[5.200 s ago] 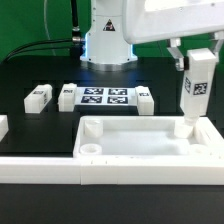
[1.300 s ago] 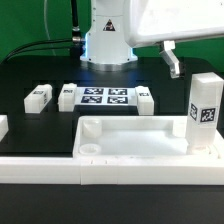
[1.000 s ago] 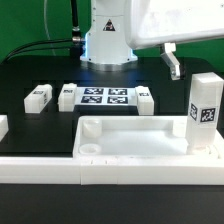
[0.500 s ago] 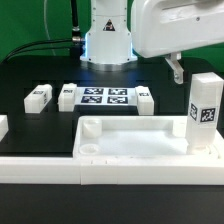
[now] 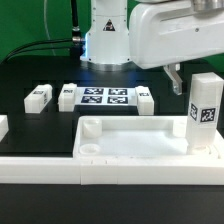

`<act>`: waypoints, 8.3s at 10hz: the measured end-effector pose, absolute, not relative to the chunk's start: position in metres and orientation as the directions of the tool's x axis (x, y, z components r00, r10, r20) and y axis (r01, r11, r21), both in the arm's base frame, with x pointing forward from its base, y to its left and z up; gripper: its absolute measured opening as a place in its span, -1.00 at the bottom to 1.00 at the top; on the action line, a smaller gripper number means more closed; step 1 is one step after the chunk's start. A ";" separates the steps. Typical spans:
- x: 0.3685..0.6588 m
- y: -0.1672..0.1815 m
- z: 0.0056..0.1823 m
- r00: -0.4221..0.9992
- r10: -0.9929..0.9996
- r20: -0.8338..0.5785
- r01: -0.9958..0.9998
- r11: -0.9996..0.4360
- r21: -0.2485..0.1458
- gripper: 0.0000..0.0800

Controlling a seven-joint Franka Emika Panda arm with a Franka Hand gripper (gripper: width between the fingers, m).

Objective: Assemble desk

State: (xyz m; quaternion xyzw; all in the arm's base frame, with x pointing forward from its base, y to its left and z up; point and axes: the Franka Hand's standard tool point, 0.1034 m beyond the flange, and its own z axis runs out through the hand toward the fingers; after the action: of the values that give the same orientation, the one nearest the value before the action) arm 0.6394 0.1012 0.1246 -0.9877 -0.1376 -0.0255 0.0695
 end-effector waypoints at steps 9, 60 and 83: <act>0.638 0.089 0.121 0.994 0.112 0.009 0.112 -0.991 -0.080 0.62; 0.650 0.107 0.110 0.912 0.409 0.006 0.407 -0.905 -0.126 -0.28; 0.647 0.101 0.106 0.194 -0.966 -0.171 -0.981 -0.192 -0.030 0.16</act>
Offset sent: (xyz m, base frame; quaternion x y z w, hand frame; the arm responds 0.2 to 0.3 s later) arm 0.0000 0.0000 0.0000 0.0000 0.0000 0.0000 1.0000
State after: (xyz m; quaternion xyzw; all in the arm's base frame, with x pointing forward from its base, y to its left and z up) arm 0.6470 0.1014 0.1058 -0.7700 0.6321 0.0568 0.0664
